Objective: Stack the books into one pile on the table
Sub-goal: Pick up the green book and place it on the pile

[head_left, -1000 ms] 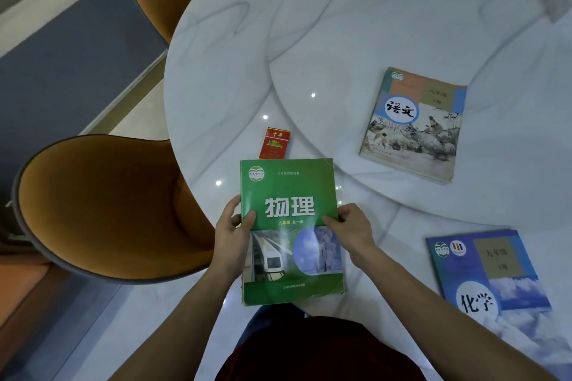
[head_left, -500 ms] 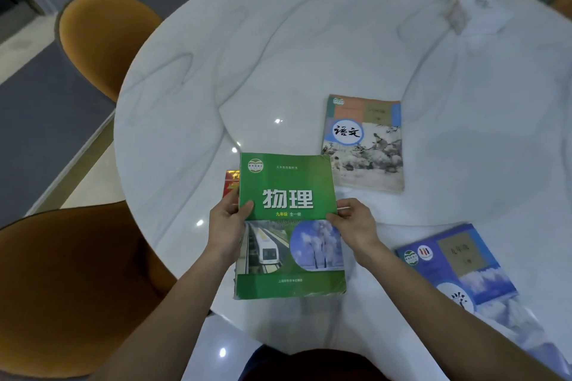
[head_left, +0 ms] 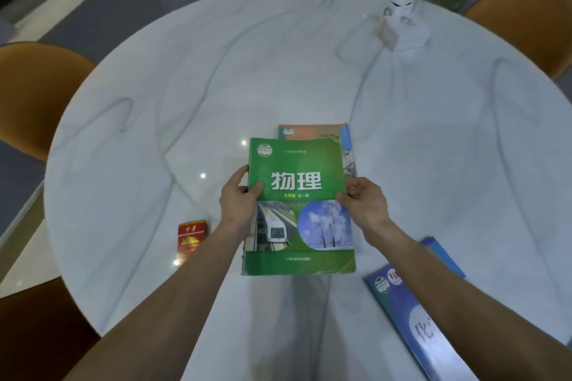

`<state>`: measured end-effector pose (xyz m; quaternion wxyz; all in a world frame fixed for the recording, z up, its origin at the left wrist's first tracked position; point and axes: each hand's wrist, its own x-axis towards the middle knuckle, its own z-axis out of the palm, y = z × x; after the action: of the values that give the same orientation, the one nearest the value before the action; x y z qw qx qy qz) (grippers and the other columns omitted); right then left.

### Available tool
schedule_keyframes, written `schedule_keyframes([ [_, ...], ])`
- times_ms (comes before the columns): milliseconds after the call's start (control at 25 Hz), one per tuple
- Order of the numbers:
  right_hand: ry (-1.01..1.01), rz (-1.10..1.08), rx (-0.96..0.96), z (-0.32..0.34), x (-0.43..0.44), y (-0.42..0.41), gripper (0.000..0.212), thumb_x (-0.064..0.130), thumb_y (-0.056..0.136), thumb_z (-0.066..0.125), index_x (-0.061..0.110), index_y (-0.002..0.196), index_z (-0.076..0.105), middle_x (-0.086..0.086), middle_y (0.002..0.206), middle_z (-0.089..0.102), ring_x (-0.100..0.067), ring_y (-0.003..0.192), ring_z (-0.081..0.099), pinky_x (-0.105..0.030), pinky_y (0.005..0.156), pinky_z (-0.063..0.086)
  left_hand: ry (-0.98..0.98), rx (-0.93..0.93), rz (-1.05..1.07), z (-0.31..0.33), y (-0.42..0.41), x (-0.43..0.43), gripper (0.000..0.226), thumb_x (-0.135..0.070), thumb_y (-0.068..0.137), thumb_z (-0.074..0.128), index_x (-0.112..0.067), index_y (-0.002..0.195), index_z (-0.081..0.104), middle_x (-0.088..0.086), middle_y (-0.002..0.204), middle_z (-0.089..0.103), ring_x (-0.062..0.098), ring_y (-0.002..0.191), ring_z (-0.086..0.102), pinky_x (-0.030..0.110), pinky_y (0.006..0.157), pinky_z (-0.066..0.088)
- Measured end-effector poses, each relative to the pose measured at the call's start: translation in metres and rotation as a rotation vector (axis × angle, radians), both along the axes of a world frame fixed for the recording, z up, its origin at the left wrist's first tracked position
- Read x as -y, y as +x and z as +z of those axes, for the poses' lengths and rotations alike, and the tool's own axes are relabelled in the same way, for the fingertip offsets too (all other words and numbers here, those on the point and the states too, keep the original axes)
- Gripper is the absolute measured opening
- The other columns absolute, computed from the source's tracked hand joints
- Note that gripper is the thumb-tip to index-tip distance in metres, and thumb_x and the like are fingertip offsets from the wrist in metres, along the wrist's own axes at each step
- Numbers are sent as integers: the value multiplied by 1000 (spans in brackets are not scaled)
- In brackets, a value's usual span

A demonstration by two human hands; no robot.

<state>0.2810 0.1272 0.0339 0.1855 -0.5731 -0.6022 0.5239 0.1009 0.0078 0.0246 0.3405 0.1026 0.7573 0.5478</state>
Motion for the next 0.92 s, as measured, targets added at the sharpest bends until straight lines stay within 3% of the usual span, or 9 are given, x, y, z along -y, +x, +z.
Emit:
schedule_keyframes([
  [160,22,-27,26,-2,-34,-4,28,3,84,65,2,112,60,-16,99,67,-23,80,57,-22,60,46,-11,-15,-19,-1,-3,-41,47,-4,91,57,-22,134,51,19,96,70,36,96,69,49,94,53],
  [440,39,-49,114,-19,-85,-22,24,4,87,62,0,110,65,-20,111,70,-21,81,57,-21,62,45,-72,-49,-50,-15,-12,-99,47,-4,93,54,-19,136,50,20,106,70,32,93,67,36,90,54],
  [560,23,-54,139,-28,-100,-25,24,4,87,62,0,111,64,-20,111,69,-22,80,57,-17,56,43,-105,-92,-85,-21,-17,-118,48,-3,92,54,-19,137,49,21,115,68,34,101,66,41,95,54],
  [760,46,-30,192,-39,-117,-30,23,4,87,61,-1,109,66,-19,110,70,-21,82,58,-25,75,44,-199,-259,-201,-33,-17,-136,40,-4,93,52,-10,133,50,17,122,65,32,109,63,37,95,51],
  [920,132,30,284,-45,-121,-35,21,4,88,57,-5,102,69,-22,104,72,-35,94,66,-35,85,52,-337,-438,-283,-45,-21,-142,33,-12,94,53,-4,126,53,21,118,57,34,107,57,38,91,48],
])
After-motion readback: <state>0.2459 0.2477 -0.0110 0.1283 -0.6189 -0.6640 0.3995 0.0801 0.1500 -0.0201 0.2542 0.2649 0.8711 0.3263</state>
